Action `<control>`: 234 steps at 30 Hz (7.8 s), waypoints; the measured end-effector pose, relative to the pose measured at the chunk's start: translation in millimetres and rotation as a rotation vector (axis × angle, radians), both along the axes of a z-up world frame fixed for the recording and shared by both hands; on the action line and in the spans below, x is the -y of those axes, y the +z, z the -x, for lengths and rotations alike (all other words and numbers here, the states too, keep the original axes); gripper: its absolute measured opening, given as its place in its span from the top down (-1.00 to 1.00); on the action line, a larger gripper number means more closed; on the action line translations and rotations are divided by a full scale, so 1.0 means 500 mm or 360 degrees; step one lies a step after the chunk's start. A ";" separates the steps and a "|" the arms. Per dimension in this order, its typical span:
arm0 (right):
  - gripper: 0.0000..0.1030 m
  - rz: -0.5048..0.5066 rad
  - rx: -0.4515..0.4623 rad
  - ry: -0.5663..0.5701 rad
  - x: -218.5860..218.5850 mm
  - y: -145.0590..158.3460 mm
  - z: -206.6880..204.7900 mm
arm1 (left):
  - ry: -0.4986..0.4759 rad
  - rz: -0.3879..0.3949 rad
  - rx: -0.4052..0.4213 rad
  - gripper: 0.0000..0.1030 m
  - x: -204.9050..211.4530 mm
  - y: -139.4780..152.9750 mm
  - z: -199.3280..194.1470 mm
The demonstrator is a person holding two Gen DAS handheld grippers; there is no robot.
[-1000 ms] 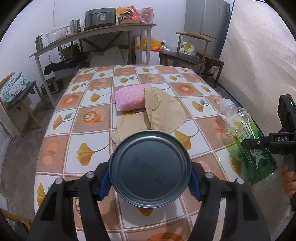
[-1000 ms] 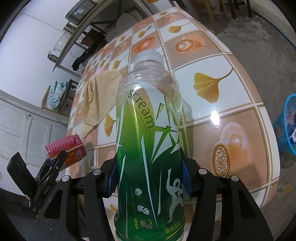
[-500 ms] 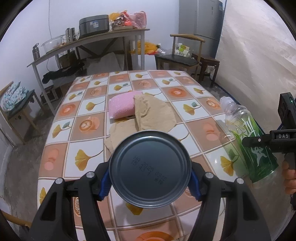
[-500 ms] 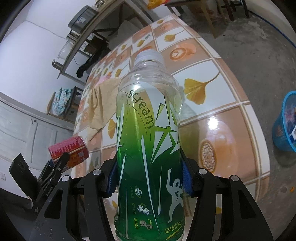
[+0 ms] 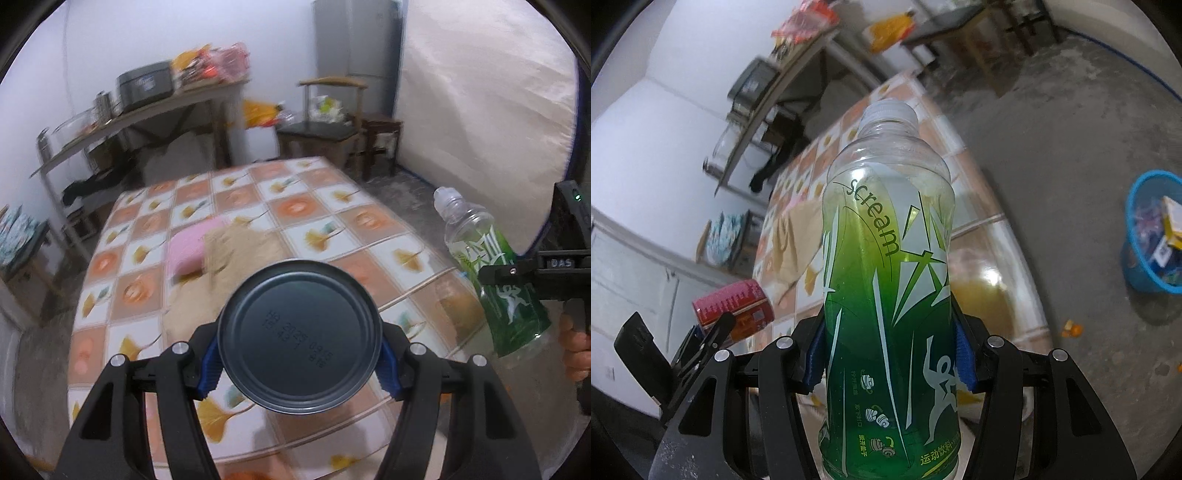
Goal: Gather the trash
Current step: 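Open the left tool to drop the red can into the wastebasket, then open the right tool to drop the green bottle into the wastebasket, then swing both tools back to the table and grasp the beige cloth with the right tool, then grasp the pink mesh sponge with the left tool and lift it, then hold the pink sponge up with the left tool while the right tool lifts the beige cloth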
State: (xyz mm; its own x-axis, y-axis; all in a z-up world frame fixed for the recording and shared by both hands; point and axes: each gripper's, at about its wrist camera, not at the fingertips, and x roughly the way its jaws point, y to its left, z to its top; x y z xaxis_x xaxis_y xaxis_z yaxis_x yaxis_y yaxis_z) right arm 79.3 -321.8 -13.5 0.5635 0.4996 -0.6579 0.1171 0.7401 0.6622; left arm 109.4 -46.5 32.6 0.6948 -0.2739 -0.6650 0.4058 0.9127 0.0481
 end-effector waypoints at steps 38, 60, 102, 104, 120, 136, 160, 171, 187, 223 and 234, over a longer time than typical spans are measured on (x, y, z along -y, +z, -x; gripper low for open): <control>-0.02 -0.0115 -0.0468 -0.1097 0.504 -0.304 0.300 | -0.0805 0.0004 -0.0981 -0.60 0.978 -0.312 -0.219; -0.26 -0.0024 -0.0631 -0.1085 0.550 -0.472 0.019 | -0.0579 0.0248 -0.0438 -0.72 0.343 0.003 -0.127; -0.85 0.0548 0.0406 0.0677 -0.330 0.069 -0.213 | 0.0503 0.0455 -0.0180 -0.72 -0.321 -0.088 -0.076; -0.85 0.0652 0.0436 0.0855 -0.426 0.056 -0.257 | 0.0535 0.0478 -0.0204 -0.72 -0.339 -0.096 -0.077; -0.85 0.1103 0.0327 0.1236 -0.671 -0.080 -0.354 | 0.0593 0.0567 -0.0290 -0.72 -0.401 -0.128 -0.079; 0.53 0.1074 0.0307 0.1021 -0.626 -0.066 -0.342 | 0.0599 0.0587 -0.0283 -0.72 -0.408 -0.129 -0.101; 0.89 0.0747 0.0035 0.0597 -0.387 -0.073 -0.242 | 0.0212 0.0018 -0.0394 0.35 -0.203 -0.143 -0.581; 0.89 0.0745 0.0060 0.0576 -0.368 -0.075 -0.209 | 0.0164 0.0098 -0.0560 0.42 -0.236 -0.165 -0.433; 0.89 0.0742 0.0047 0.0559 -0.352 -0.078 -0.167 | -0.0598 0.0156 -0.0398 -0.90 -0.219 -0.090 -0.131; 0.38 0.0456 -0.0024 0.0587 -0.320 -0.077 -0.164 | -0.0120 0.0047 -0.0740 -0.59 -0.197 -0.210 -0.108; -0.10 0.0903 0.0120 0.0756 -0.409 -0.062 -0.127 | 0.0103 0.0069 -0.0643 -0.58 -0.203 -0.208 -0.096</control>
